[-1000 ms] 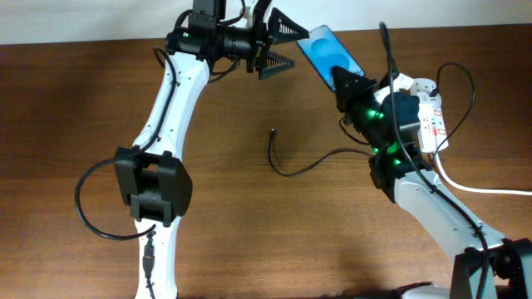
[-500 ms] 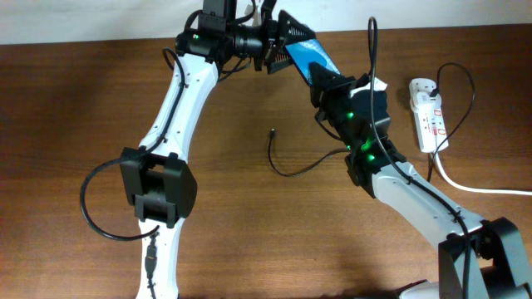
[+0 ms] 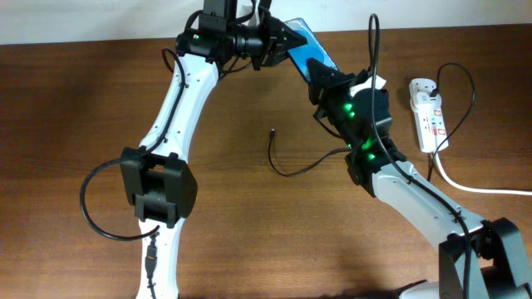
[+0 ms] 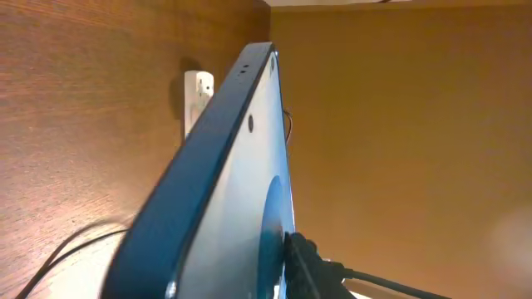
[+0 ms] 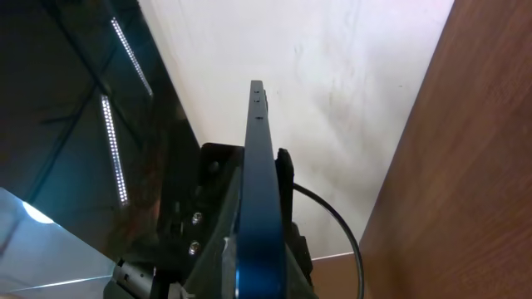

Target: Plug charger to phone and switch on socket

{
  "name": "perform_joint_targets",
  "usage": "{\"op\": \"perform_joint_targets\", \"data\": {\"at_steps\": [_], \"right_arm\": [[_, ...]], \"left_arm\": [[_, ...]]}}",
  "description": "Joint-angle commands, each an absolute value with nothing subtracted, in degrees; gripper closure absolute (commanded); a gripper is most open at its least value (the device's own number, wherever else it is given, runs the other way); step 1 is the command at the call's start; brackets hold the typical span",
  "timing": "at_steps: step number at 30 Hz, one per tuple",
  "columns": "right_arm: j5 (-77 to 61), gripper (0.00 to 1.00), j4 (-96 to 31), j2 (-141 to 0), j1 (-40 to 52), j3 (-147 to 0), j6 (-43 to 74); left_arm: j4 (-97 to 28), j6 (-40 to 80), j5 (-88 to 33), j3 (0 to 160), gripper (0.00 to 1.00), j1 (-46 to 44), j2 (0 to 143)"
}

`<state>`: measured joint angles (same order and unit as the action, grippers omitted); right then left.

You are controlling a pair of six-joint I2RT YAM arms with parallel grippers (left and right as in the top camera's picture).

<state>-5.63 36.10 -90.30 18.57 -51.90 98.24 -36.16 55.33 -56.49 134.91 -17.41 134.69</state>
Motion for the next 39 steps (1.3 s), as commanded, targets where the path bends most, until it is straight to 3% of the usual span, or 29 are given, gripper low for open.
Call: {"op": "perform_joint_targets", "data": {"at_steps": [1, 2, 6, 10, 11, 12, 15, 18, 20, 22, 23, 28, 31, 39], "right_arm": [[-8.6, 0.96, 36.4, -90.2, 19.2, -53.2, 97.6], [-8.9, 0.96, 36.5, -90.2, 19.2, -53.2, 97.6], [-9.3, 0.83, 36.4, -90.2, 19.2, -53.2, 97.6], [-9.3, 0.42, 36.4, -90.2, 19.2, -53.2, 97.6], [-9.3, 0.06, 36.2, -90.2, 19.1, -53.2, 97.6], [-9.3, 0.02, 36.1, -90.2, 19.0, -53.2, 97.6], [-15.9, 0.02, 29.2, -90.1, 14.6, -53.1, 85.6], [-29.3, 0.02, 14.6, -90.1, 10.4, -53.1, 68.7], [-30.0, 0.02, 1.7, -90.2, 9.5, -53.1, 61.8], [-33.4, 0.19, -1.2, -90.1, 9.5, -53.1, 50.3], [-34.5, 0.2, -2.6, -90.1, 10.0, -53.2, 47.4], [-31.5, 0.2, -19.5, -90.1, 11.0, -59.4, 37.7], [-23.2, 0.21, -36.0, -90.1, 11.7, -69.6, 31.4], [-13.9, 0.34, -39.8, -92.8, 19.1, -75.7, 33.3]], "left_arm": [[-35.6, 54.9, -55.4, 135.8, 0.94, -17.5, 134.5], [-35.6, 54.9, -55.4, 135.8, 1.0, -17.5, 134.5], [-35.6, 54.9, -55.7, 135.8, 1.0, -17.5, 134.5], [-35.6, 54.9, -55.7, 135.8, 1.0, -15.6, 134.5], [-35.6, 54.8, -55.7, 135.8, 1.0, -14.0, 134.5], [-35.6, 54.7, -55.7, 135.8, 1.0, -13.0, 134.5], [-35.6, 48.6, -61.3, 135.8, 1.0, -5.0, 134.5], [-35.7, 45.1, -69.3, 135.8, 1.0, 2.4, 134.5], [-35.7, 42.4, -71.5, 135.8, 1.0, 5.1, 134.5], [-36.1, 40.1, -73.4, 135.8, 1.0, 6.2, 134.5], [-36.2, 40.1, -73.4, 135.8, 1.0, 6.5, 134.5], [-36.2, 40.2, -73.4, 135.8, 1.0, 7.5, 134.5], [-36.2, 40.2, -73.3, 135.8, 1.0, 7.5, 134.5], [-37.0, 40.2, -73.3, 135.8, 1.0, 7.4, 134.5]]}}
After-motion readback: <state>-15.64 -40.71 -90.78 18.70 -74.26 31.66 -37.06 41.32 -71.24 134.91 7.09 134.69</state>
